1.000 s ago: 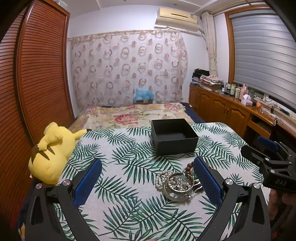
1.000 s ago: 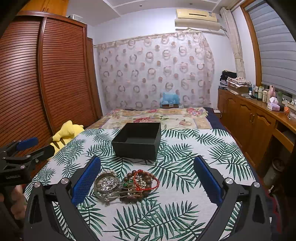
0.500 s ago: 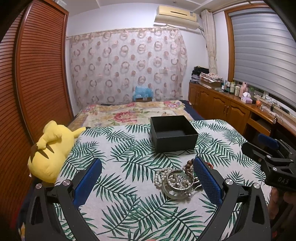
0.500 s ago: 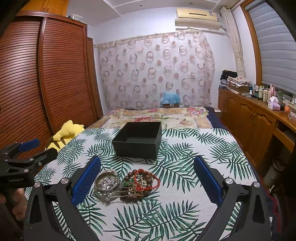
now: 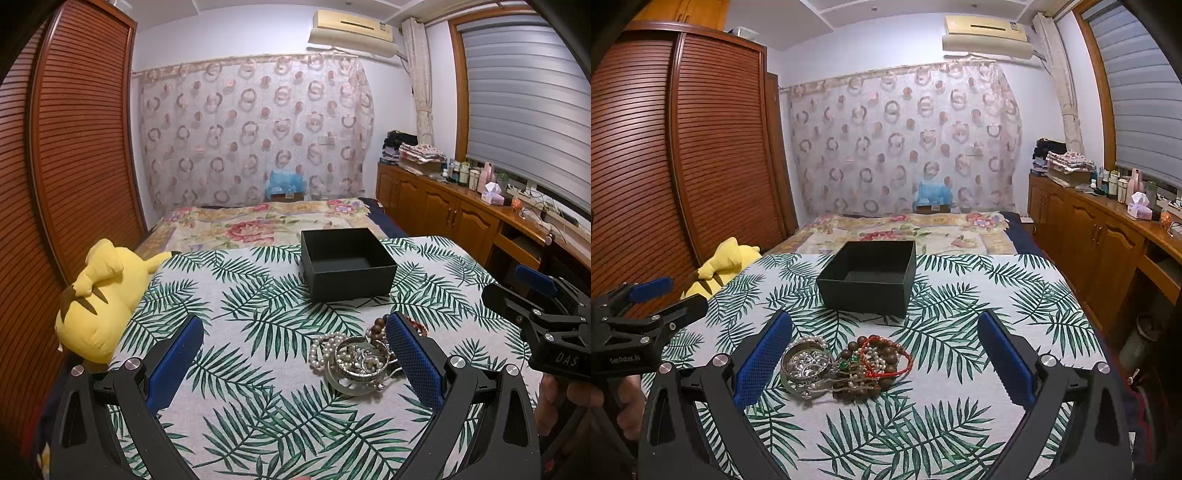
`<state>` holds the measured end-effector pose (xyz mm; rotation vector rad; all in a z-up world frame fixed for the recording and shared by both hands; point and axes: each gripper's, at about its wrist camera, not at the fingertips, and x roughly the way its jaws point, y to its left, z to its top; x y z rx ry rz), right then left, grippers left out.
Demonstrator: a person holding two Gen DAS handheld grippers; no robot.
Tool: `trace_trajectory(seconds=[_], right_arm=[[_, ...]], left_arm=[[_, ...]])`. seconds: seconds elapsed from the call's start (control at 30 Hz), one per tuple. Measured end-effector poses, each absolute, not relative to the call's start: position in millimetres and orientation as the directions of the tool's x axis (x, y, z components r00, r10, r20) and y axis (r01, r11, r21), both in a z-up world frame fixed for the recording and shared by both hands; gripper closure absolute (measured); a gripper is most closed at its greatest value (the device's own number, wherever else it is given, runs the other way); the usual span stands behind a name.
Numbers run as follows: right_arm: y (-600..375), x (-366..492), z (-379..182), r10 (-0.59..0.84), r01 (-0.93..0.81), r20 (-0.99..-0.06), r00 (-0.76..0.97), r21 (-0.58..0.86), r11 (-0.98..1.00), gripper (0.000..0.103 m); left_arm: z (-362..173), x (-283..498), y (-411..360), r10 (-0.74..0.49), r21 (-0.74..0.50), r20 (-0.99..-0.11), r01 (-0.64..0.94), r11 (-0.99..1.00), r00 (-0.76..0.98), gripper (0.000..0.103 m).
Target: Organize jewelry
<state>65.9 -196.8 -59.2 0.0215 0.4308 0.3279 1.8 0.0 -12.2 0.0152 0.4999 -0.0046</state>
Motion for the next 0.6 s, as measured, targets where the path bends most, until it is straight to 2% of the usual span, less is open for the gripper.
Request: trace_trajectory(seconds=[0.6], right_arm=[[-192.9,66.6,-63.6,0.318,-0.309,-0.407,0.856,0.090,0.947,0.002]], left_arm=[[-12.3,2.1,-0.4,-0.001,0.014,-0.481,0.008,1.000,0.877,0.008]])
